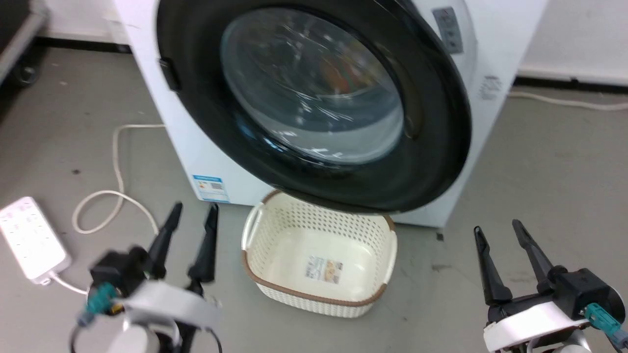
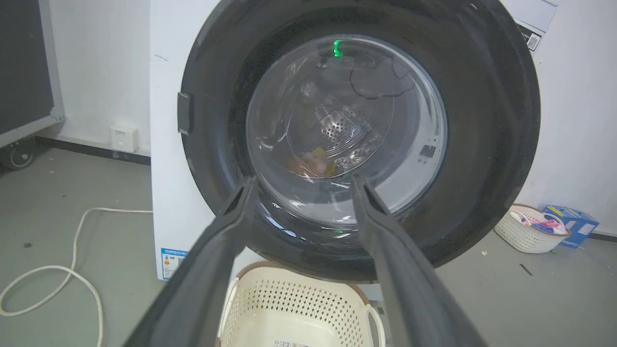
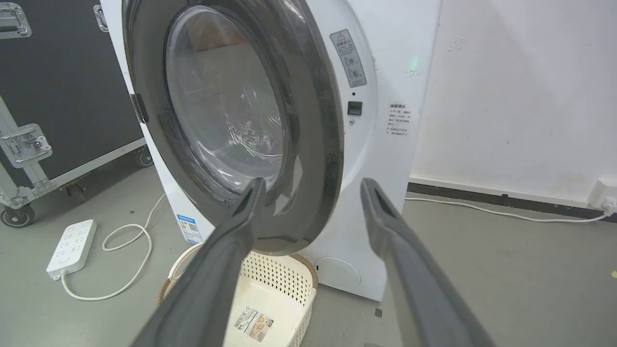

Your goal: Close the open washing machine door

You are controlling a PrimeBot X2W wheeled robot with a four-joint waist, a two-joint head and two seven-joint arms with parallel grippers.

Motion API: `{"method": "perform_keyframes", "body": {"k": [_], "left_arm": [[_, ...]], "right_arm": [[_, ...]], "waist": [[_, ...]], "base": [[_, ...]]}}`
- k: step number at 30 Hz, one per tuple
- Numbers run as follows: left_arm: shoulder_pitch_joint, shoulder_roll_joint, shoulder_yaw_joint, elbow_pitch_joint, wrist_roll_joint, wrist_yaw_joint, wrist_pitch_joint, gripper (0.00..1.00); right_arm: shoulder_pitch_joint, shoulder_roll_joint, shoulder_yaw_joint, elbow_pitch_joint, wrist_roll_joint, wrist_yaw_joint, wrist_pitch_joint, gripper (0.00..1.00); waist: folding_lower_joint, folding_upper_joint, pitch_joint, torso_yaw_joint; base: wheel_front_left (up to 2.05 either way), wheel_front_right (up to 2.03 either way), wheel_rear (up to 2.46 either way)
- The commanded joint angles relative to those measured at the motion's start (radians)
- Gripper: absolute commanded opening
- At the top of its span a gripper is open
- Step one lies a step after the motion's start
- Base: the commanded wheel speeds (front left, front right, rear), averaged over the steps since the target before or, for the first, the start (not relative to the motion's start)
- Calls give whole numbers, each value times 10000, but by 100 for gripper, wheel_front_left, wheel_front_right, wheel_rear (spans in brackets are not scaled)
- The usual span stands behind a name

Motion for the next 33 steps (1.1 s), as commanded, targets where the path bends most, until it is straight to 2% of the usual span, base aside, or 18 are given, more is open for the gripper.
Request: {"method": "perform_keyframes", "body": {"k": [1, 6, 10, 14, 15, 16, 17, 23, 27, 33], "left_arm": [[269, -213, 94, -100, 285, 11, -46, 100], [1203, -979, 1021, -701, 2460, 52, -47, 100], [1657, -1469, 1376, -994, 3308, -8, -48, 100], [1870, -1564, 1309, -1076, 4183, -94, -48, 100], [1876, -1575, 1291, -1089, 4346, -101, -48, 100], [1865, -1588, 1275, -1106, 4478, -107, -48, 100], [1838, -1605, 1259, -1125, 4572, -115, -48, 100], [1444, -1693, 1136, -1347, 4896, -166, -48, 100], [1042, -1704, 958, -1453, 5055, -204, -49, 100], [518, -1775, 650, -1698, 5141, -231, -49, 100]], "right_arm": [[131, 1, 6, -27, -58, 8, -42, 100], [331, 1, 130, -37, -71, 8, -42, 100], [471, 1, 201, 6, -47, 8, -42, 100], [469, 1, 341, 112, -76, 8, -42, 100], [446, 1, 381, 161, -65, 8, -42, 60], [408, 1, 408, 205, -50, 8, -42, 3], [362, 1, 459, 252, -39, 8, -42, 0], [-439, -219, 855, 392, -110, 8, -42, 0], [-1503, -928, 1339, 566, 205, 8, -42, 0], [-3463, -2279, 1929, 1525, 916, 8, -42, 0]], "waist": [[2, 0, -308, 323], [2, 0, -450, 527], [2, 0, -465, 656], [2, 0, -313, 732], [2, 0, -243, 750], [2, 0, -159, 772], [2, 0, -60, 801], [2, 0, 782, 1099], [2, 0, 1555, 1353], [2, 0, 2487, 1675]], "base": [[0, 0, 0], [0, 0, 0], [0, 0, 0], [0, 0, 0], [0, 0, 0], [0, 0, 0], [0, 0, 0], [0, 0, 0], [0, 0, 0], [0, 0, 0]]}}
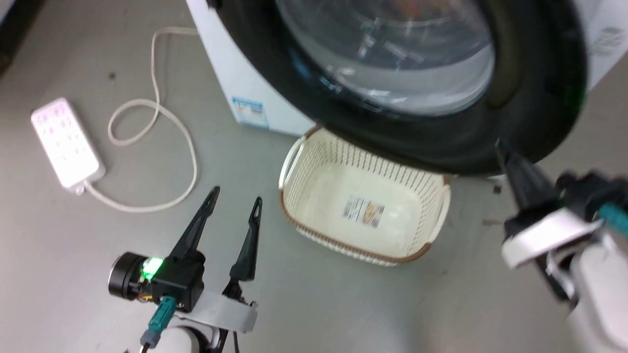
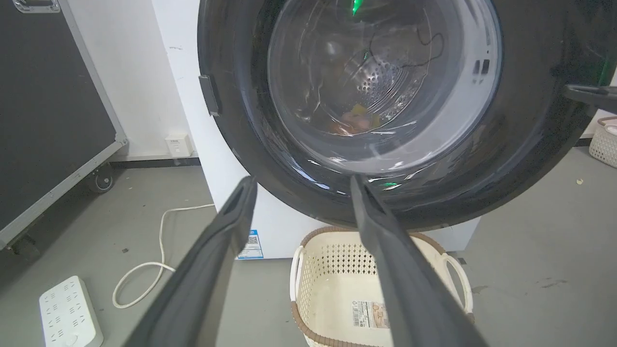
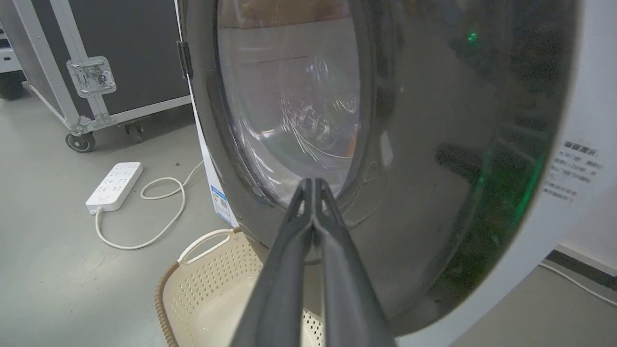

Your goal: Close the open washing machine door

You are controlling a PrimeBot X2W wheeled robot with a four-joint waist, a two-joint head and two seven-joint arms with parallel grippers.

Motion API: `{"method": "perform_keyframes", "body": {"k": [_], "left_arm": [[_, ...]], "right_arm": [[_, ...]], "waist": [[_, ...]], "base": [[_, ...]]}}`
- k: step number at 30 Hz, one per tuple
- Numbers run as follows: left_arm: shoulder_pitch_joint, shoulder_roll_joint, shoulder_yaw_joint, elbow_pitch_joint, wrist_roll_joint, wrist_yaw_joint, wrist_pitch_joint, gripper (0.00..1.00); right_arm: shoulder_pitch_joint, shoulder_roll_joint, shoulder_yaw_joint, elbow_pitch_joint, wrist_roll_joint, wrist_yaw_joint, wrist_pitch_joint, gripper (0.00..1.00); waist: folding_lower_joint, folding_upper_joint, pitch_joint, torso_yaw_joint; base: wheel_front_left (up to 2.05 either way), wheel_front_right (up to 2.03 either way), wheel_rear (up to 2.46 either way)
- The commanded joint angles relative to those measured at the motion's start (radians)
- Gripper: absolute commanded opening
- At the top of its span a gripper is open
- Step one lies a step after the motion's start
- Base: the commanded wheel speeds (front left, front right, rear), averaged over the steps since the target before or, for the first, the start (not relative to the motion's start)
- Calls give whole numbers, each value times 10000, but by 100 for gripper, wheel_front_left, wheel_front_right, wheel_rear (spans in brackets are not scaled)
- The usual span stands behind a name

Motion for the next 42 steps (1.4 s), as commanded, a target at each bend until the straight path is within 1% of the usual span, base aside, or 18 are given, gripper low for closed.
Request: {"method": "perform_keyframes", "body": {"k": [1, 3, 8, 13, 19, 26, 32, 36, 37, 38, 40, 42], "left_arm": [[-158, -5, -6, -78, 55, -57, -51, 100], [-274, -22, -36, -117, 50, -56, -51, 100], [-507, -63, -142, -193, 59, -54, -51, 100], [-692, -84, -236, -278, 95, -46, -51, 100], [-831, -101, -306, -363, 110, -18, -51, 100], [-937, -109, -404, -311, 125, -1, -51, 100], [-896, -103, -367, -212, 81, 68, -51, 100], [-766, -112, -272, -24, -38, 81, -51, 100], [-716, -115, -225, 57, -74, 89, -51, 100], [-655, -120, -166, 162, -126, 98, -51, 100], [-503, -145, -67, 449, -367, 64, -51, 100], [-369, -131, 38, 639, -392, 46, -51, 100]], "right_arm": [[-417, -204, 123, 191, 167, 6, -42, 0], [-1069, -572, 259, 606, 430, 6, -42, 0], [-2475, -1222, 327, 1789, 1126, 6, -34, 0], [-3626, -1562, 260, 2893, 1526, 6, -22, 0], [-4860, -1559, -231, 4160, 1894, 6, 11, 0], [-5851, -1457, -636, 5284, 1885, 6, -4, 0], [-5643, -1214, -607, 5538, 1911, 6, -34, 0], [-4879, -936, -580, 5086, 2058, 6, -38, 0], [-4593, -882, -597, 4881, 2098, 6, -38, 46], [-4273, -823, -622, 4655, 2118, 6, -39, 100], [-3641, -687, -693, 4216, 2121, 6, -39, 100], [-2899, -574, -705, 3616, 1841, 6, -40, 100]], "waist": [[-2, -1, 503, 269], [-2, -1, 698, 340], [-2, -1, 1079, 477], [-2, -1, 1367, 561], [-2, -1, 1594, 579], [-2, -1, 1654, 529], [-2, -1, 1226, 360], [-2, -1, 605, 172], [-2, -1, 405, 106], [-2, -1, 189, 35], [-2, -1, -211, -112], [-2, -1, -650, -337]], "base": [[0, 0, 0], [0, 0, 0], [0, 0, 0], [0, 0, 0], [0, 0, 0], [0, 0, 0], [0, 0, 0], [0, 0, 0], [0, 0, 0], [0, 0, 0], [0, 0, 0], [0, 0, 0]]}}
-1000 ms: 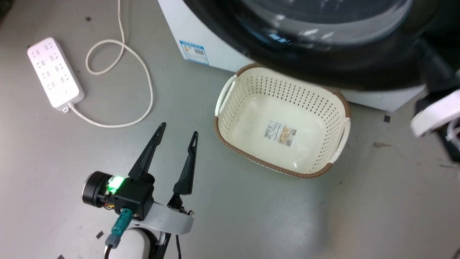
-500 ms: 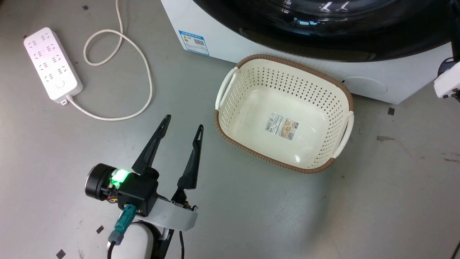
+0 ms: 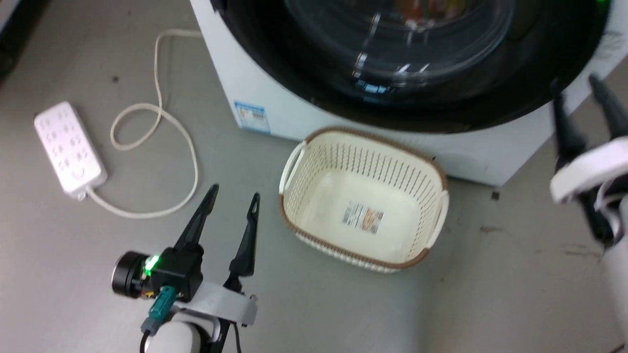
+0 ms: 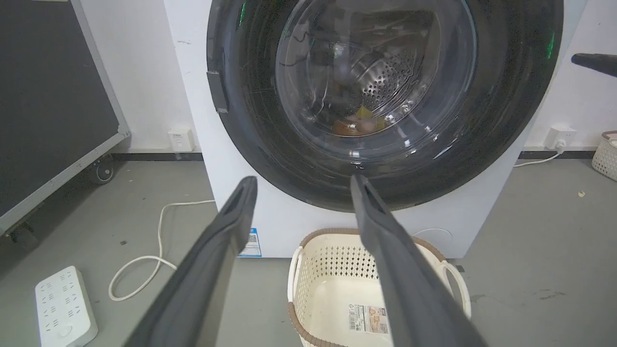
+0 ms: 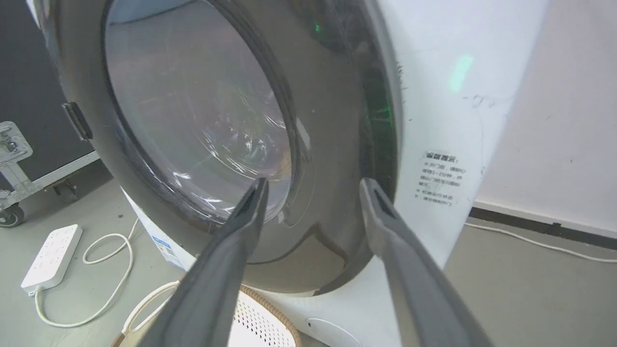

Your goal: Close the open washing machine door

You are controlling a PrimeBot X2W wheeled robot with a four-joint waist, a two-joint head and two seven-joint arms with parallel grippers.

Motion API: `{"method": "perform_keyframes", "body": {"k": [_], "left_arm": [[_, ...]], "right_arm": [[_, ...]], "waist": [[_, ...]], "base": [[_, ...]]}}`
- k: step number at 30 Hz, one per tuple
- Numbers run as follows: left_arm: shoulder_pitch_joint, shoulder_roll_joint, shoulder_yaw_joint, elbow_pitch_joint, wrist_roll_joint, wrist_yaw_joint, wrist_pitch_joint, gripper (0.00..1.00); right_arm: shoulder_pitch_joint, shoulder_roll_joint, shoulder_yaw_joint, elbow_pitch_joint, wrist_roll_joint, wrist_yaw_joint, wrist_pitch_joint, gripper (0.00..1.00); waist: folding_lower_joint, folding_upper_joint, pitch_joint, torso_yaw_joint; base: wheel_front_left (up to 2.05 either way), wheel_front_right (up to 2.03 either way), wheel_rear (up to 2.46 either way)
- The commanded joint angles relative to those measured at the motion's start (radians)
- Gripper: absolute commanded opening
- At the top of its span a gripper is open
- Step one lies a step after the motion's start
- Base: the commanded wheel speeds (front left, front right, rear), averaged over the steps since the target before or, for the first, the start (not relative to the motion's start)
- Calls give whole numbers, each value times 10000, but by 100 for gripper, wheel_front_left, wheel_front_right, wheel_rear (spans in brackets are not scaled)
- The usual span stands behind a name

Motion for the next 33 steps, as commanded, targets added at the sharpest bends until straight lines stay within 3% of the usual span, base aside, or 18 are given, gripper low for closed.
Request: {"method": "perform_keyframes", "body": {"k": [1, 8, 17, 24, 33], "left_arm": [[174, -28, 103, 121, -13, 5, -51, 100], [725, -48, 302, 724, 6, 14, -51, 100], [1084, -63, 509, 1000, -96, -59, -51, 100], [1177, -83, 651, 1110, -164, -111, -51, 100], [1200, -133, 765, 1573, -447, -166, -51, 100]], "right_arm": [[610, 137, -111, -435, -305, -7, -42, 100], [3233, 1335, -1012, -2474, -1080, -7, -42, 100], [6045, 2538, -1974, -4780, -2347, -7, -43, 100], [7134, 2858, -1861, -5084, -3003, -7, -43, 100], [7359, 2902, -1571, -4980, -3138, -7, -43, 100]], "waist": [[1, -1, -832, -492], [1, -1, -2016, -1121], [1, -1, -2597, -1561], [1, -1, -2633, -1632], [1, -1, -2636, -1580]], "base": [[0, 0, 0], [0, 0, 0], [0, 0, 0], [0, 0, 0], [0, 0, 0]]}}
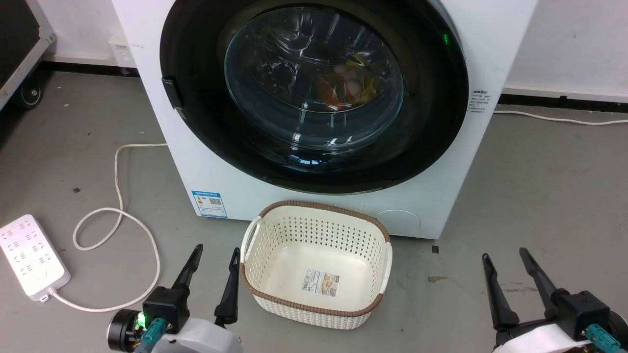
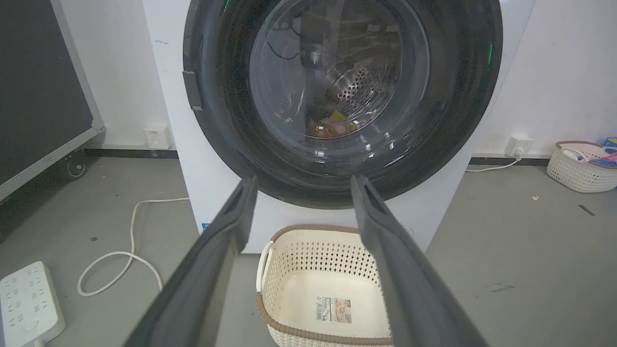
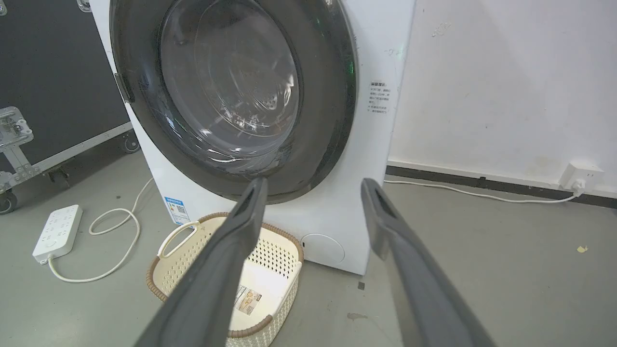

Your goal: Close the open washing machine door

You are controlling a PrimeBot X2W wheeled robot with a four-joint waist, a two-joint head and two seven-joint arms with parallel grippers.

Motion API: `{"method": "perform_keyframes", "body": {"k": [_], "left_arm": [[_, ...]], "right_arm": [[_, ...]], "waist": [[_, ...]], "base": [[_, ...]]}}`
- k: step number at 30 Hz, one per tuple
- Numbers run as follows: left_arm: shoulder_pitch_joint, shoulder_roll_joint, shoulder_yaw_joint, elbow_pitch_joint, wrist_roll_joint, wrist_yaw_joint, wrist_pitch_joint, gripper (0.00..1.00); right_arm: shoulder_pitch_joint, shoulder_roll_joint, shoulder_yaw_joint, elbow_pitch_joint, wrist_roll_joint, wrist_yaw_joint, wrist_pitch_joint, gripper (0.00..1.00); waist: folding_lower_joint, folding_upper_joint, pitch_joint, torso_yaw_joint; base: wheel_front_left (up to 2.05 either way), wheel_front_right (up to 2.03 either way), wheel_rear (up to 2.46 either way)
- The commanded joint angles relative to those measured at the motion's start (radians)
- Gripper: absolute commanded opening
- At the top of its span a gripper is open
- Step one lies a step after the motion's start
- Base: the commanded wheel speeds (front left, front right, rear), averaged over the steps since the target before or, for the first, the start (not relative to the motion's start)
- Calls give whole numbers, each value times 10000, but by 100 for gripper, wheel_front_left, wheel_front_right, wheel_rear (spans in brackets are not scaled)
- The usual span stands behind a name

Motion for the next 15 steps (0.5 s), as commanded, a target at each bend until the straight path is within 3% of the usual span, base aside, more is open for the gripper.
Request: {"method": "perform_keyframes", "body": {"k": [1, 7, 8, 15], "left_arm": [[73, -48, 8, 35, -20, -47, -53, 100], [-9, -61, 35, 239, -16, -77, -53, 100], [0, -56, 12, 230, 5, -14, 2, 0], [14, -64, 8, 169, 31, 31, 75, 0]], "right_arm": [[149, 45, 27, 31, 72, -7, -41, 100], [118, 47, 121, 76, 187, -7, -41, 100], [-1, 2, 110, 54, 149, 0, 0, 0], [-10, 1, 113, 9, 147, 0, 74, 0]], "waist": [[0, 0, 0, 7], [0, 0, 4, 25], [0, 0, 4, 25], [0, 0, 6, 40]], "base": [[0, 0, 0], [0, 0, 0], [0, 0, 0], [0, 0, 0]]}}
